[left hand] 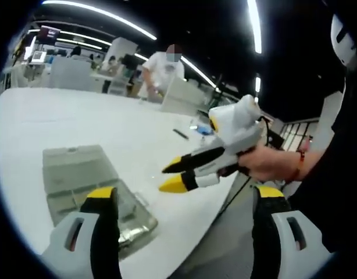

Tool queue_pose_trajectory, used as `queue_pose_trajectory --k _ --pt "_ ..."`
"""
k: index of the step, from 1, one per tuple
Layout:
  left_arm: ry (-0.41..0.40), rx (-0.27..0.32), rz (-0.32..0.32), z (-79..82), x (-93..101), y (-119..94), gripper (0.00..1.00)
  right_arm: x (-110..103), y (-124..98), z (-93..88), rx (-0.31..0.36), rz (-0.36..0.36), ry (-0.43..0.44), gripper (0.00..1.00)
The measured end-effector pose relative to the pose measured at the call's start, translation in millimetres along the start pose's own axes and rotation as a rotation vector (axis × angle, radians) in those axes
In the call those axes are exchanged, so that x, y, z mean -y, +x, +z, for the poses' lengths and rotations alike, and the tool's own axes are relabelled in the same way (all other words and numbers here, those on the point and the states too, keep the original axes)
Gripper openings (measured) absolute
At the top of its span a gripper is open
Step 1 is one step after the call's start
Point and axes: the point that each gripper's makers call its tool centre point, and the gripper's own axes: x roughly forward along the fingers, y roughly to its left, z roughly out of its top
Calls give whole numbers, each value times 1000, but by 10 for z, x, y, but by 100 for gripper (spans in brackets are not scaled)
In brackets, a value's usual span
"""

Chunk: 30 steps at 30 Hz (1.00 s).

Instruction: Insert the divider into the dual guide fixture by aligning both edges with the guide slots and pushing it downward to the bottom, including one-sided entry, uneven engagement, binding, and posture correction.

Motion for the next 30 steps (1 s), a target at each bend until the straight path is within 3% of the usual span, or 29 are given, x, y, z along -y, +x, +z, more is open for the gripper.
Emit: queue_pose_trajectory --k 8,23,27,30 --pt "-4 15 25 35 51 -2 95 -52 -43 50 13 19 -45 28" --pt "-45 76 188 101 -31 -69 94 -130 -94 71 44 126 -99 28" --pt "-57 95 192 106 -75 -99 94 -114 -134 122 59 95 -99 28" --pt "-61 62 175 49 -98 -114 94 -113 -173 162 81 74 -79 28"
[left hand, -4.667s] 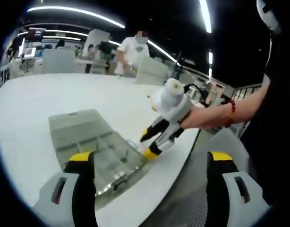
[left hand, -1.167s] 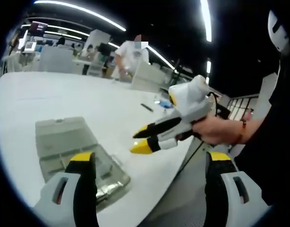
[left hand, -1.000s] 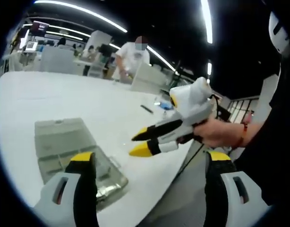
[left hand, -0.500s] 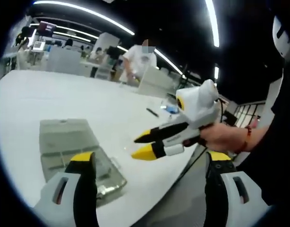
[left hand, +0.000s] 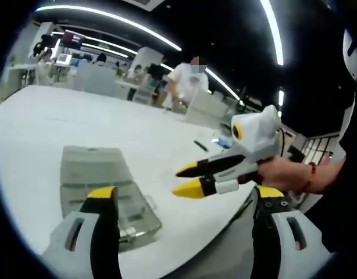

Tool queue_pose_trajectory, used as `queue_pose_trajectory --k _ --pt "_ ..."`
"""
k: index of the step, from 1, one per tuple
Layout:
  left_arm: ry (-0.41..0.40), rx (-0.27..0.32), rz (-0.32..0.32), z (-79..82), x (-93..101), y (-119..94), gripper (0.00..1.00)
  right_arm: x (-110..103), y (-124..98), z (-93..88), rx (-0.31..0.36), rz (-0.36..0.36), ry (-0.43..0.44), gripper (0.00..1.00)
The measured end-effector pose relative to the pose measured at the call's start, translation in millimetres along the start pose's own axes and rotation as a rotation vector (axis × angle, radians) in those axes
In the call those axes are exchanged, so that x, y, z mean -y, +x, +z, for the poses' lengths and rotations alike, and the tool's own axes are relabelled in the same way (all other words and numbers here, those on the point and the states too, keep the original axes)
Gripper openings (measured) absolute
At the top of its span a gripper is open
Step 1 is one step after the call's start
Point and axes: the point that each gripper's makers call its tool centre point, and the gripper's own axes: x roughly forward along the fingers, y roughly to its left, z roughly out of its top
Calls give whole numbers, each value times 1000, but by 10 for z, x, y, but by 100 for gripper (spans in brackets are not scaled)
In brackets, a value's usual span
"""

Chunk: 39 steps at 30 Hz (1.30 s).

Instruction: Insert the divider into the dual guide fixture by aligning both edges with the guide slots and pushing it downward to the bottom, including one-sided entry, uneven engagement, binding, and posture correction.

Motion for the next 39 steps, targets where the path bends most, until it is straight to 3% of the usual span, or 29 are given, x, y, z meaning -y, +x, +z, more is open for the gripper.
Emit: queue_pose_trajectory --k 2,9,18,24,32,39 --pt "24 17 -10 41 7 -61 94 6 -21 24 8 -25 17 28" --pt "-1 23 -23 70 -75 -191 94 -154 -99 53 30 -72 43 28" --pt "9 45 -35 177 -86 -199 93 -234 -146 109 53 -100 55 28" --pt "7 42 11 187 -233 -210 84 -239 -117 132 61 -99 57 28" --pt "-34 46 7 167 -352 -126 81 -232 -85 107 47 -108 62 28" --pt "-69 29 -32 127 -317 -16 70 -267 -43 95 49 -92 80 28"
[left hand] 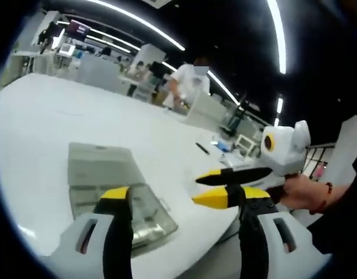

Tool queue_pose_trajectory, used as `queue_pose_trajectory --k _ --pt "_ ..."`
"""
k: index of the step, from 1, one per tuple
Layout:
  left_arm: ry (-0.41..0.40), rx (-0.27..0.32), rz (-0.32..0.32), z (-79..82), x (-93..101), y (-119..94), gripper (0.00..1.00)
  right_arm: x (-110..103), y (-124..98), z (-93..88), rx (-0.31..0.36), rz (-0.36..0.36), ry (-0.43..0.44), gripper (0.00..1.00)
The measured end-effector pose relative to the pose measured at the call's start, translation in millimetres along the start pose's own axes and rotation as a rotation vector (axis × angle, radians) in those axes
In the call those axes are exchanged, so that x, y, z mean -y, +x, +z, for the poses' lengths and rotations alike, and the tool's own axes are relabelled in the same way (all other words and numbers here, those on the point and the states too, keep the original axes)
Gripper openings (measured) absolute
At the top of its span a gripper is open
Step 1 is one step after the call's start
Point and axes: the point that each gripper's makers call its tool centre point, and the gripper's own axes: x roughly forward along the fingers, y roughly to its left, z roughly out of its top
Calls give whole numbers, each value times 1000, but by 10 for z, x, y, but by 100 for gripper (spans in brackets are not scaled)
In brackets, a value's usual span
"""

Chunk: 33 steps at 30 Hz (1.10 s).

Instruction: Insert the divider into the dual guide fixture by aligning both edges with the guide slots and pushing it downward to the bottom, including one-sided entry, uneven engagement, binding, and posture correction.

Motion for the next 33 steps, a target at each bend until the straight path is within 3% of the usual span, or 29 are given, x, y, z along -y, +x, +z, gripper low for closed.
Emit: queue_pose_trajectory --k 3,9,18,25,33 --pt "8 8 -5 15 -2 9 63 -23 6 16 10 13 -1 28" --pt "-57 -7 -10 -18 -51 12 54 -71 11 65 34 31 0 28" --pt "-141 30 -5 -17 -64 -12 38 -164 10 86 41 42 -9 28" --pt "-138 20 -14 -46 -25 1 34 -251 -1 140 56 60 -24 28" --pt "-184 63 1 19 -79 -8 21 -299 -10 163 59 66 -36 28"
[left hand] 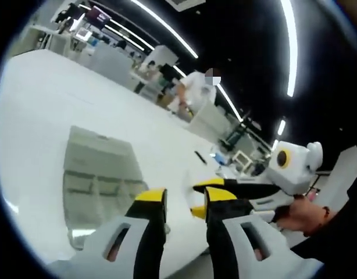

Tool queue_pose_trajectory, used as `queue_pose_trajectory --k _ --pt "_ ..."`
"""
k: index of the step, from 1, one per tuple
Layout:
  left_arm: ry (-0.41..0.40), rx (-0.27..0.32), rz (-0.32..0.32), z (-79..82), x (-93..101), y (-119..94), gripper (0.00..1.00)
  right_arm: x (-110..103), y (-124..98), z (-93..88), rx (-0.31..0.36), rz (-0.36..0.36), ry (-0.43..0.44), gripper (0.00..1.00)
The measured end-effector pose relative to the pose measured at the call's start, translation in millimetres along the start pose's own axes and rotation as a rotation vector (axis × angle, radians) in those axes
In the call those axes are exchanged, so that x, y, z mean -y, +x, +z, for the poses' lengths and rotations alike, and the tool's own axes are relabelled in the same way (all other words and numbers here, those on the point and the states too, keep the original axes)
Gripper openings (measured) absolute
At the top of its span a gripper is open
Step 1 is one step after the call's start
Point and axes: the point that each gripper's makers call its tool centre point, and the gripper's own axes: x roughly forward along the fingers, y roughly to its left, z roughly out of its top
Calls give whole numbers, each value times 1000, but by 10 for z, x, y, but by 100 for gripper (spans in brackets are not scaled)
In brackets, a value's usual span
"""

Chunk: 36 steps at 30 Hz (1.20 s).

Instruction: Insert the divider into the dual guide fixture by aligning both edges with the guide slots and pushing it downward to the bottom, including one-sided entry, uneven engagement, binding, and posture correction.

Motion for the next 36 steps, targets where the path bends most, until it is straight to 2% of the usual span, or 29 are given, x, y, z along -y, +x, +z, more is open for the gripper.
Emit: queue_pose_trajectory --k 7,28,36 --pt "-31 -1 -2 -11 -17 -11 15 -15 -4 32 7 0 -3 28" --pt "-29 -11 -16 -24 -18 -13 4 -131 15 95 22 46 -13 28" --pt "-21 -12 -42 -25 31 -18 0 -140 26 83 19 54 -13 28"
